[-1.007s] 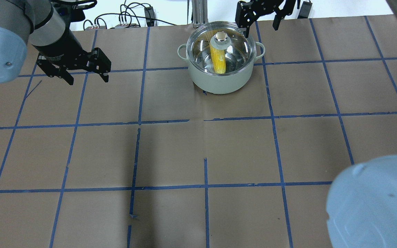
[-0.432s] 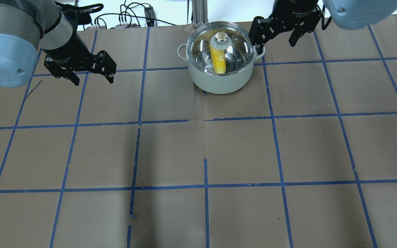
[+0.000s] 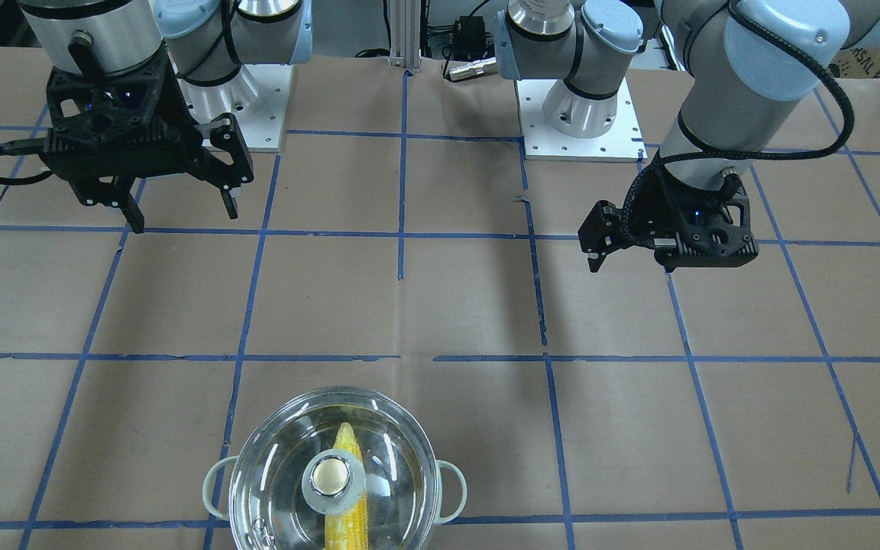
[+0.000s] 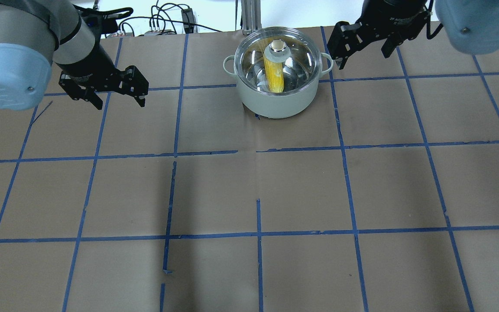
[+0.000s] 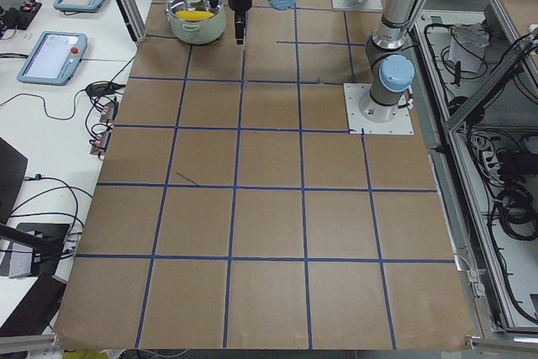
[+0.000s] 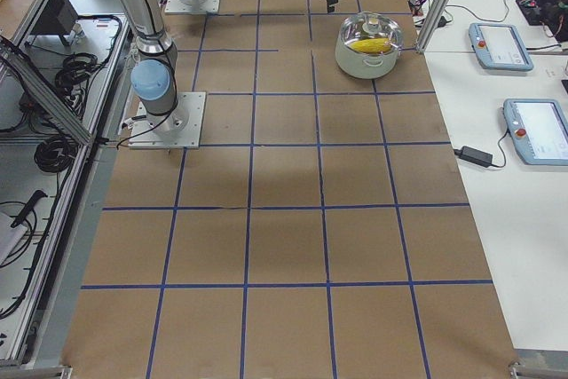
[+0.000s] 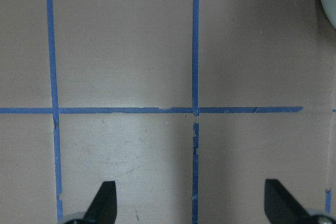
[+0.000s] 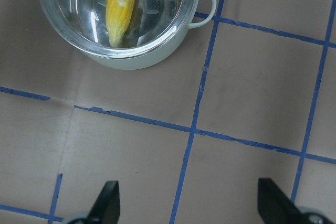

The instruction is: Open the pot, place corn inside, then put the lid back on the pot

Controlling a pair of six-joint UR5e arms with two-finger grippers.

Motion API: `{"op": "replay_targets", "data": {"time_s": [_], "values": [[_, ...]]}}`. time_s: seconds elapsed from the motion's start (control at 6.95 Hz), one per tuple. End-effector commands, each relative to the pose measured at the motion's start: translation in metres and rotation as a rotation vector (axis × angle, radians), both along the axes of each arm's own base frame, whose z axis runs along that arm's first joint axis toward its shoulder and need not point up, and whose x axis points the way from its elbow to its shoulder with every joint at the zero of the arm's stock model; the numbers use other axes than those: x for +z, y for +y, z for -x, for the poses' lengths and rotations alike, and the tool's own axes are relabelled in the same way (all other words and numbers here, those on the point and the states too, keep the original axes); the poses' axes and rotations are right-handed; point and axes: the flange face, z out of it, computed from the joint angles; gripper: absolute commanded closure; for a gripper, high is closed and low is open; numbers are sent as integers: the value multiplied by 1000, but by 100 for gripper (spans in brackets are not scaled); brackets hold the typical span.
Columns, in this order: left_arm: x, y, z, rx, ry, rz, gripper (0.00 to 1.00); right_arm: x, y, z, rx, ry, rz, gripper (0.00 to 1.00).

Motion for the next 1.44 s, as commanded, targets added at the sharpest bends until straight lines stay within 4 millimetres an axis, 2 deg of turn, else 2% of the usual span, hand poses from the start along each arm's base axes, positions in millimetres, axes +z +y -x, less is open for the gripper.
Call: {"op": "replay_targets", "data": {"time_s": [0.0,0.43,0.86,1.29], "values": [[-1,-2,0,-14,5,5,0,2,3,0,-3,2,2,7],[-10,-9,-2,3,5,-6,0,0,1,0,-3,2,2,7],[-6,-24,3,21,8,10,0,-3,-1,0,-5,5,-4,7],[-6,-23,6,6,6,9,0,-23,4,4,-10,30,-36,7]]}}
